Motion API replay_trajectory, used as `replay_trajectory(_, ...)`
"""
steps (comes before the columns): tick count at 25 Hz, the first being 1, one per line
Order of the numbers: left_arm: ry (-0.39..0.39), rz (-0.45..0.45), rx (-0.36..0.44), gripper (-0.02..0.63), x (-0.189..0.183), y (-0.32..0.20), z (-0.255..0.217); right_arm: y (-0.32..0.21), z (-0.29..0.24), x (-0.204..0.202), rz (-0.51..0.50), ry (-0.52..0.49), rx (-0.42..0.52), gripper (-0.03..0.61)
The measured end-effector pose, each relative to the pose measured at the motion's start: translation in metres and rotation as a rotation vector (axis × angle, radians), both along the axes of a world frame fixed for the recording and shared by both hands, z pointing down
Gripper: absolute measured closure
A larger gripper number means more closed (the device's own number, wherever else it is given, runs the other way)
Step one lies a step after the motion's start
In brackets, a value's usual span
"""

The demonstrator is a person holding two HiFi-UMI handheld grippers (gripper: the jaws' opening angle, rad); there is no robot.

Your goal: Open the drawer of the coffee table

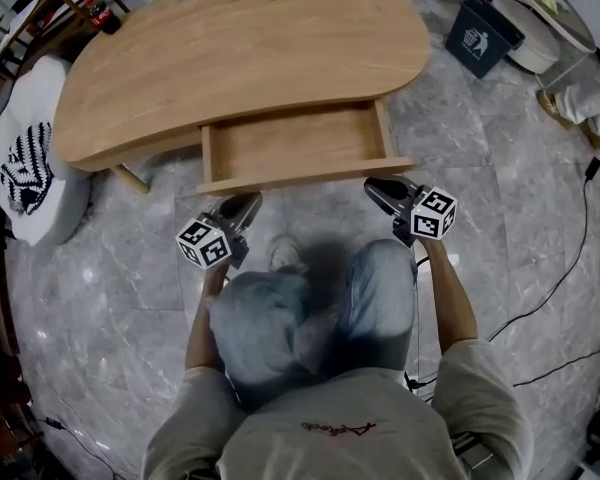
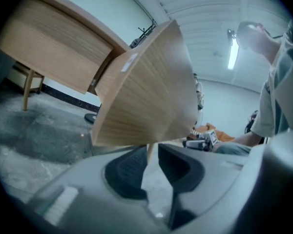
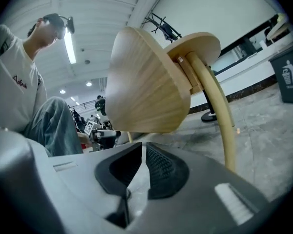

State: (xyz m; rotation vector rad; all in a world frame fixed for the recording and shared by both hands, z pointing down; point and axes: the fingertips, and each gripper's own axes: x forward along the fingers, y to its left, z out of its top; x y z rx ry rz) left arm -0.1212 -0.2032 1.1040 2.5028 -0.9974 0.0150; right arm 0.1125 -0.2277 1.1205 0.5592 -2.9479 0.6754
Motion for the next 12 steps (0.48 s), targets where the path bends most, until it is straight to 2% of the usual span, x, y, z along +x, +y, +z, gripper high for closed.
replay_trajectory(5,-0.165,-0.029,0.040,0.612,-0.010,0.009,0.012,0.000,0.017,0.011,0.058,0.166,0.077,0.573)
replay_trajectory(8,-0.244,-0.028,0.066,0.612,-0.015,0.011,0.020,0.000,0.025,0.012,0.080,0.254,0.127,0.574)
replay_trajectory(12,-0.302,-0.016,0.073,0.612,-0.022,0.008,0.030,-0.006,0.031,0.012,0.137,0.286,0.144,0.574)
